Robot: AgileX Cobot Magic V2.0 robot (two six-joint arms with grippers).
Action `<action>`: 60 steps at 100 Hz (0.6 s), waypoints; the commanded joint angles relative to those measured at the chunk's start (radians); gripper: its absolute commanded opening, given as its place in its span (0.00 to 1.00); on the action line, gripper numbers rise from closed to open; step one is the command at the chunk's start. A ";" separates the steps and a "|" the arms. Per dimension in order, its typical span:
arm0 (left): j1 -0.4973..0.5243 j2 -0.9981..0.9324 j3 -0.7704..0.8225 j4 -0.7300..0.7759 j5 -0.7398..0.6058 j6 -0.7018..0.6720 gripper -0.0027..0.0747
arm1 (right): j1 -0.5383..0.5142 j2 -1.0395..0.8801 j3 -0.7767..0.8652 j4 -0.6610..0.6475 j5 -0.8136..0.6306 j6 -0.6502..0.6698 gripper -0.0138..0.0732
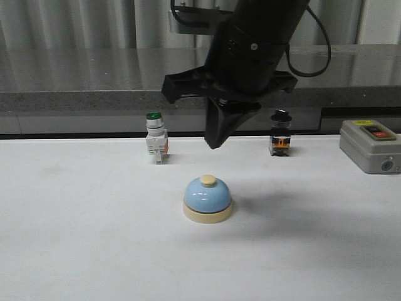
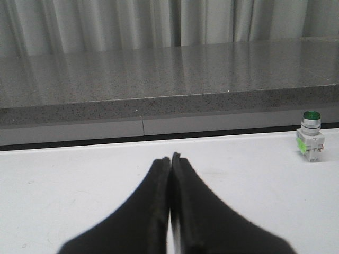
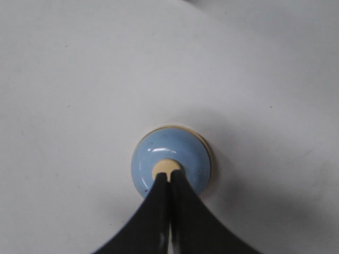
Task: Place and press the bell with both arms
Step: 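Move the closed right gripper above the bell's cream button, then press down on the bell button with the closed right gripper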
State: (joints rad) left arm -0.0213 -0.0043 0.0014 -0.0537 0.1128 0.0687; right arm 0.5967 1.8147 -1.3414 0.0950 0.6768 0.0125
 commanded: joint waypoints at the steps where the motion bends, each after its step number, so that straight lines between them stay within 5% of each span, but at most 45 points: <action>1: 0.002 -0.029 0.041 -0.004 -0.086 -0.006 0.01 | -0.001 -0.033 -0.034 0.002 -0.034 -0.013 0.09; 60: 0.002 -0.029 0.041 -0.004 -0.086 -0.006 0.01 | -0.001 0.026 -0.034 0.001 -0.045 -0.013 0.09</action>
State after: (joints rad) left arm -0.0213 -0.0043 0.0014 -0.0537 0.1128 0.0687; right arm 0.5967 1.8854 -1.3452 0.0950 0.6727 0.0125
